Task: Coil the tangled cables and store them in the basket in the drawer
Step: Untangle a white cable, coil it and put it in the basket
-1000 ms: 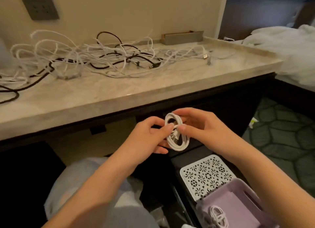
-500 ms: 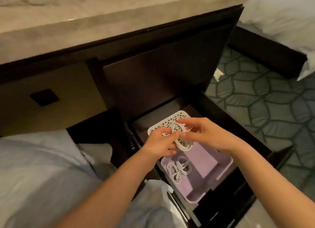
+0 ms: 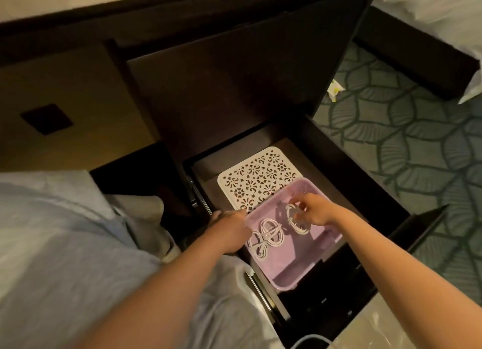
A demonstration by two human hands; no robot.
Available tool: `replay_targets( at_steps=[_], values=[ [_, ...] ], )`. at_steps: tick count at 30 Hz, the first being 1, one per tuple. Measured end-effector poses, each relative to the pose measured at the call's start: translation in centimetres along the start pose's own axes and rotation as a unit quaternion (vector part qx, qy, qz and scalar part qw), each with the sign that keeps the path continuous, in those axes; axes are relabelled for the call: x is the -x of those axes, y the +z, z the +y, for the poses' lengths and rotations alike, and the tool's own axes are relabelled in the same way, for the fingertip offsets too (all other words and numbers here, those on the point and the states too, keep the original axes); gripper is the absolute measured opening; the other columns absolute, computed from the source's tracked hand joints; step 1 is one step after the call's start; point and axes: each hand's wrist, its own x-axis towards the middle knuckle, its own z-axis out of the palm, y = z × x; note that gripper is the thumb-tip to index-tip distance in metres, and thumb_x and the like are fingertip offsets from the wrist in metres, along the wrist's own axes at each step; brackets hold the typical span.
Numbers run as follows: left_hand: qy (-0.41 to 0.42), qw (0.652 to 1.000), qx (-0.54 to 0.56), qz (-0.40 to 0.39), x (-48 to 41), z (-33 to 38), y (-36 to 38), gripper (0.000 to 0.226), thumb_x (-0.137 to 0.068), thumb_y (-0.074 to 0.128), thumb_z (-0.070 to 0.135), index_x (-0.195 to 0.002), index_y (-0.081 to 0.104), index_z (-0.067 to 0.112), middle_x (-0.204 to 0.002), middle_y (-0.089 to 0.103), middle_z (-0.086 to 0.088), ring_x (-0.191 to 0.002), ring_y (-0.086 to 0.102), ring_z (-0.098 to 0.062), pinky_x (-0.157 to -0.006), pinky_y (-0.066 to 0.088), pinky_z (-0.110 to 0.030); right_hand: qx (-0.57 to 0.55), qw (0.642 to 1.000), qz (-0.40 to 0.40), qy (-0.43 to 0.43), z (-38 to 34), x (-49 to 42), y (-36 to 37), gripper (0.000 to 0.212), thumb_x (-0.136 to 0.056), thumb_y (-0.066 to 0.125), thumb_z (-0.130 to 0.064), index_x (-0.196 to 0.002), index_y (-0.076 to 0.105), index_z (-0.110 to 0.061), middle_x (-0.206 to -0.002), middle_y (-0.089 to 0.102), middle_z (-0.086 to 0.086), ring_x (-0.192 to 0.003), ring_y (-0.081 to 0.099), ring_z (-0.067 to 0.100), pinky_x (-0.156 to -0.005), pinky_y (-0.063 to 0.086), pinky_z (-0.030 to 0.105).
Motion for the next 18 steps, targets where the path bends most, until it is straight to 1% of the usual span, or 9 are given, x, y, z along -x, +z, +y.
replay_targets(
  at_steps=[2,4,6,8,12,14,15,16,18],
  values=[
    [0.011,0.999,-0.051,-0.007,-0.2,0.4,0.2,0.033,-0.097,0.040,0.032,-0.124,0.048,0.016,-0.129,0.054,-0.006,-0.129,0.039,-0.020,-0.115,0.011,-0.038,0.007,0.999,-0.005,0.031,1.1,-0.8,0.5,0.050,-0.082,0.065,-0.010,-0.129,0.050,-0.017,-0.119,0.057,0.001,-0.107,0.054,0.019,-0.093,0.047,0.031],
    [0.017,0.997,-0.067,-0.016,-0.4,0.3,0.4,0.035,-0.096,0.039,0.034,-0.124,0.050,0.016,-0.126,0.056,-0.005,-0.130,0.037,-0.019,-0.117,0.003,-0.041,-0.009,0.999,0.003,0.049,1.6,-1.5,1.3,0.053,-0.082,0.065,-0.011,-0.131,0.047,-0.021,-0.122,0.056,0.004,-0.109,0.054,0.022,-0.093,0.048,0.036],
    [0.019,0.997,-0.073,-0.016,-0.4,0.2,0.5,0.037,-0.096,0.038,0.034,-0.127,0.050,0.017,-0.125,0.057,-0.006,-0.130,0.037,-0.019,-0.118,0.002,-0.042,-0.041,0.997,0.022,0.059,1.6,-2.1,2.3,0.049,-0.083,0.064,-0.010,-0.127,0.044,-0.017,-0.114,0.056,0.006,-0.102,0.055,0.023,-0.087,0.049,0.034],
    [0.022,0.997,-0.072,-0.013,-0.2,0.2,0.4,0.038,-0.096,0.039,0.034,-0.129,0.049,0.017,-0.125,0.057,-0.006,-0.130,0.037,-0.019,-0.118,0.001,-0.042,-0.073,0.994,0.041,0.067,1.4,-2.6,3.2,0.040,-0.083,0.064,-0.008,-0.117,0.042,-0.012,-0.103,0.055,0.007,-0.094,0.055,0.022,-0.080,0.048,0.032],
    [0.019,0.997,-0.077,-0.017,0.1,0.3,0.1,0.036,-0.097,0.039,0.033,-0.126,0.050,0.014,-0.124,0.056,-0.007,-0.130,0.038,-0.019,-0.118,0.000,-0.041,-0.094,0.990,0.075,0.072,1.0,-3.5,3.8,0.031,-0.081,0.065,-0.005,-0.107,0.048,-0.007,-0.097,0.057,0.009,-0.091,0.055,0.024,-0.080,0.047,0.035],
    [0.017,0.996,-0.081,-0.016,0.1,0.3,0.0,0.035,-0.098,0.038,0.034,-0.124,0.050,0.014,-0.123,0.056,-0.008,-0.129,0.039,-0.019,-0.118,0.000,-0.041,-0.089,0.990,0.090,0.066,0.8,-3.9,4.1,0.023,-0.080,0.060,-0.001,-0.100,0.051,-0.007,-0.095,0.060,0.013,-0.091,0.057,0.027,-0.079,0.047,0.037],
    [0.016,0.997,-0.080,-0.015,0.1,0.4,0.0,0.035,-0.098,0.038,0.034,-0.124,0.050,0.013,-0.124,0.056,-0.008,-0.129,0.039,-0.019,-0.118,-0.001,-0.041,-0.080,0.990,0.097,0.062,0.7,-4.1,4.4,0.021,-0.080,0.057,0.001,-0.100,0.053,-0.006,-0.096,0.062,0.016,-0.092,0.058,0.030,-0.079,0.048,0.038],
    [0.015,0.997,-0.081,-0.016,0.2,0.4,0.0,0.036,-0.098,0.038,0.035,-0.125,0.050,0.013,-0.124,0.055,-0.008,-0.130,0.039,-0.019,-0.118,-0.001,-0.041,-0.075,0.990,0.103,0.060,0.7,-4.2,4.6,0.024,-0.081,0.054,0.001,-0.104,0.056,-0.006,-0.099,0.064,0.018,-0.095,0.059,0.033,-0.081,0.048,0.039],
    [0.015,0.997,-0.079,-0.016,0.2,0.4,-0.1,0.037,-0.099,0.037,0.035,-0.126,0.049,0.013,-0.126,0.055,-0.008,-0.130,0.038,-0.019,-0.118,-0.001,-0.041,-0.069,0.990,0.108,0.055,0.7,-4.2,4.9,0.032,-0.085,0.052,0.001,-0.116,0.057,-0.006,-0.105,0.064,0.019,-0.099,0.059,0.033,-0.085,0.047,0.038]
  ],
)
